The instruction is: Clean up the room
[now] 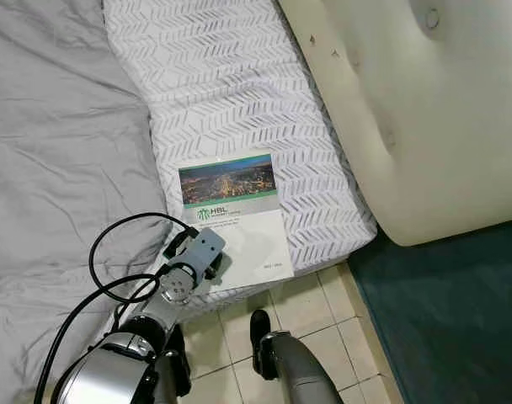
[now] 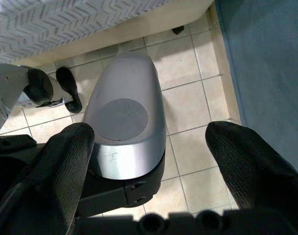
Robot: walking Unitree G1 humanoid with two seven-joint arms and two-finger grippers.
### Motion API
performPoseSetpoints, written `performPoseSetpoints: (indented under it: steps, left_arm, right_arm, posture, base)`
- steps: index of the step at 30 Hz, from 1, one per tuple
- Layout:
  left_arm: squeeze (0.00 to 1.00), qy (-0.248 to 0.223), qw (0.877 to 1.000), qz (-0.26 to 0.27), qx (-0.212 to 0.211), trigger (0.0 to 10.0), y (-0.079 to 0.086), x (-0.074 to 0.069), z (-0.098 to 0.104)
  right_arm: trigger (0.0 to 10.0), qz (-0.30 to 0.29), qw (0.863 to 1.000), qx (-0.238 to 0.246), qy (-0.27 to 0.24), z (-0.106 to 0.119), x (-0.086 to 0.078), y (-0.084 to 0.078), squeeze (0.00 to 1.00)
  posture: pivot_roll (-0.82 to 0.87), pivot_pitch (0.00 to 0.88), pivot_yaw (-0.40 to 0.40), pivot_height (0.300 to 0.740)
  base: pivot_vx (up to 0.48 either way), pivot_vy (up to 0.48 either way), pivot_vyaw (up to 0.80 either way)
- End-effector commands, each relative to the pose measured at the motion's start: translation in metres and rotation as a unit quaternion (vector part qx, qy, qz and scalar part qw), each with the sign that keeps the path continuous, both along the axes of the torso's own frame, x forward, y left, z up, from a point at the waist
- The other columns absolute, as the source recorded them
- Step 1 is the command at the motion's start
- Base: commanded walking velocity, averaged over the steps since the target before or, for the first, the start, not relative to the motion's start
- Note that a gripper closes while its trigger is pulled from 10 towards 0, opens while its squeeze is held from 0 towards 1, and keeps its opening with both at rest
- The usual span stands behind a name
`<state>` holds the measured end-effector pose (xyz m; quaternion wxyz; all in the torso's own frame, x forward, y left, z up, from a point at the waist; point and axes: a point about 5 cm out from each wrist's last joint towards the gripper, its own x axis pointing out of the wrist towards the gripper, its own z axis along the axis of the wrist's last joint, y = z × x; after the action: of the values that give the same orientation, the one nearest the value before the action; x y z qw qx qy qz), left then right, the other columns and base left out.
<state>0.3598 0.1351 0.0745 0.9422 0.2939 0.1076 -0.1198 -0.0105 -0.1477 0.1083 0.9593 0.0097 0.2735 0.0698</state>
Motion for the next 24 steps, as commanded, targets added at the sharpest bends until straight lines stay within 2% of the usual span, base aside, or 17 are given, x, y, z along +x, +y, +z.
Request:
performPoseSetpoints:
  steps: [1,5,9,14,17,24]
  left_arm:
    - [0.0,0.041,0.999,0.019,-0.025,10.0,-0.003,-0.012,-0.02]
    - [0.0,0.052,0.996,0.042,-0.064,10.0,-0.004,-0.014,-0.023]
    - [0.0,0.086,0.987,0.07,-0.113,10.0,-0.013,-0.029,-0.043]
    - [0.0,0.101,0.985,0.078,-0.121,10.0,-0.018,-0.036,-0.051]
    - [0.0,0.111,0.979,0.09,-0.146,10.0,-0.023,-0.039,-0.054]
    - [0.0,0.109,0.973,0.118,-0.167,10.0,-0.019,-0.04,-0.055]
  right_arm:
    - [10.0,0.036,0.999,0.023,0.027,-0.007,-0.009,0.011,0.0]
    - [10.0,0.037,0.999,0.022,0.027,-0.008,-0.008,0.01,0.0]
    - [10.0,0.043,0.998,0.023,0.03,-0.01,-0.008,0.01,0.0]
    - [10.0,0.046,0.998,0.021,0.027,-0.009,-0.006,0.008,0.0]
    - [10.0,0.05,0.998,0.017,0.033,-0.012,-0.008,0.005,0.0]
    - [10.0,0.054,0.998,0.019,0.026,-0.013,-0.002,0.006,0.0]
  posture:
    - [-0.54,0.645,-0.134,0.74]
    - [-0.53,0.647,-0.132,0.74]
    - [-0.53,0.64,-0.141,0.74]
    - [-0.53,0.638,-0.147,0.74]
    - [-0.52,0.637,-0.144,0.74]
    - [-0.52,0.626,-0.146,0.74]
  base:
    - [0.0,0.0,0.0]
    - [0.0,0.0,0.0]
    - [0.0,0.0,0.0]
    - [0.0,0.0,0.0]
    - [0.0,0.0,0.0]
    - [0.0,0.0,0.0]
